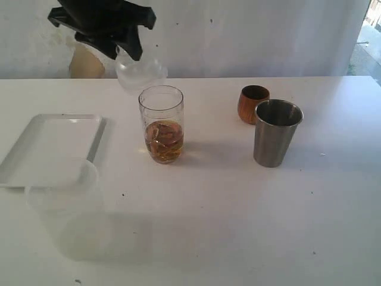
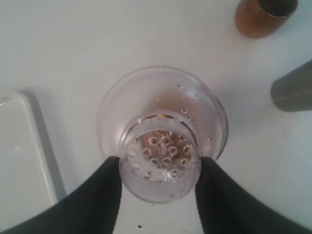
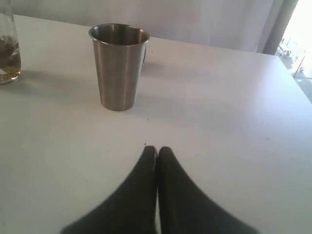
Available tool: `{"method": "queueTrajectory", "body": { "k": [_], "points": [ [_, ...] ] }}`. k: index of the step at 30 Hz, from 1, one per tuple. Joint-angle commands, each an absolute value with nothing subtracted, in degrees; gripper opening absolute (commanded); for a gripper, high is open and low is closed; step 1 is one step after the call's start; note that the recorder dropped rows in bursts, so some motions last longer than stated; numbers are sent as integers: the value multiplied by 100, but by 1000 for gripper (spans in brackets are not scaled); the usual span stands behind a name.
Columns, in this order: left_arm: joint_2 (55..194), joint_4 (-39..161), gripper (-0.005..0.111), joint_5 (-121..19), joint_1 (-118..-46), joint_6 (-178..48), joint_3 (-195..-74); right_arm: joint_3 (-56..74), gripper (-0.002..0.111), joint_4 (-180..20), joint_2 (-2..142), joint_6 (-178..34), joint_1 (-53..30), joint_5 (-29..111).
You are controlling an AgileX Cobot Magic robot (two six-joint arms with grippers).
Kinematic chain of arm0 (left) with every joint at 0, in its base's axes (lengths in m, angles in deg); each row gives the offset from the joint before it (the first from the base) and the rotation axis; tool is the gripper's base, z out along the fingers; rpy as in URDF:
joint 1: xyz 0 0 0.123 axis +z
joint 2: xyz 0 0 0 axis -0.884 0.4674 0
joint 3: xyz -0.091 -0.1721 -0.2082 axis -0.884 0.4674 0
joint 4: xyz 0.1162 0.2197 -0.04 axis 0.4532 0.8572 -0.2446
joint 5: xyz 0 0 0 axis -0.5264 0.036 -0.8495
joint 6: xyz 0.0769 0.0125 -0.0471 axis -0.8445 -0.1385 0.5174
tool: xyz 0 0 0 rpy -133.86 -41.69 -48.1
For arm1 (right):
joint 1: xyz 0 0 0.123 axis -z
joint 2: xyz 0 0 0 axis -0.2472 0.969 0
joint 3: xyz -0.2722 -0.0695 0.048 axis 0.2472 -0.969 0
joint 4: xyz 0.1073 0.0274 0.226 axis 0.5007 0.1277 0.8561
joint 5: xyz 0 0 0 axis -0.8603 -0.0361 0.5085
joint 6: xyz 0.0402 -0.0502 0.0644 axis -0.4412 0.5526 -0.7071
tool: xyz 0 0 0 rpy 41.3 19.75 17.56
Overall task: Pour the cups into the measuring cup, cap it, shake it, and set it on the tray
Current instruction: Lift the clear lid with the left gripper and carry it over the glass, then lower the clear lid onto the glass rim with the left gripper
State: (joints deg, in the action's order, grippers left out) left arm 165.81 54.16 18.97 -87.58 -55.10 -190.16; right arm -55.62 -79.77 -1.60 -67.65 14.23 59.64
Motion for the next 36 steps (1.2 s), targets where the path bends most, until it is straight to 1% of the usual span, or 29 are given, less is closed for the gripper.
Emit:
{"method": "queueTrajectory", "body": {
  "k": [1, 9, 20, 36],
  "points": [
    [16739, 5337, 0, 1887, -9006, -5495, -19253, -5579, 0, -7977, -190, -6998, 1452, 5925],
    [16929, 5561, 0, 1887, -9375, -5361, -19249, -5579, 0, -7977, -190, -6998, 1452, 5925],
    [16787, 6213, 0, 1887, -9361, -5018, -19249, -5579, 0, -7977, -190, -6998, 1452, 5925],
    [16830, 5857, 0, 1887, -9361, -5033, -19249, -5579, 0, -7977, -190, -6998, 1452, 5925]
  ]
}}
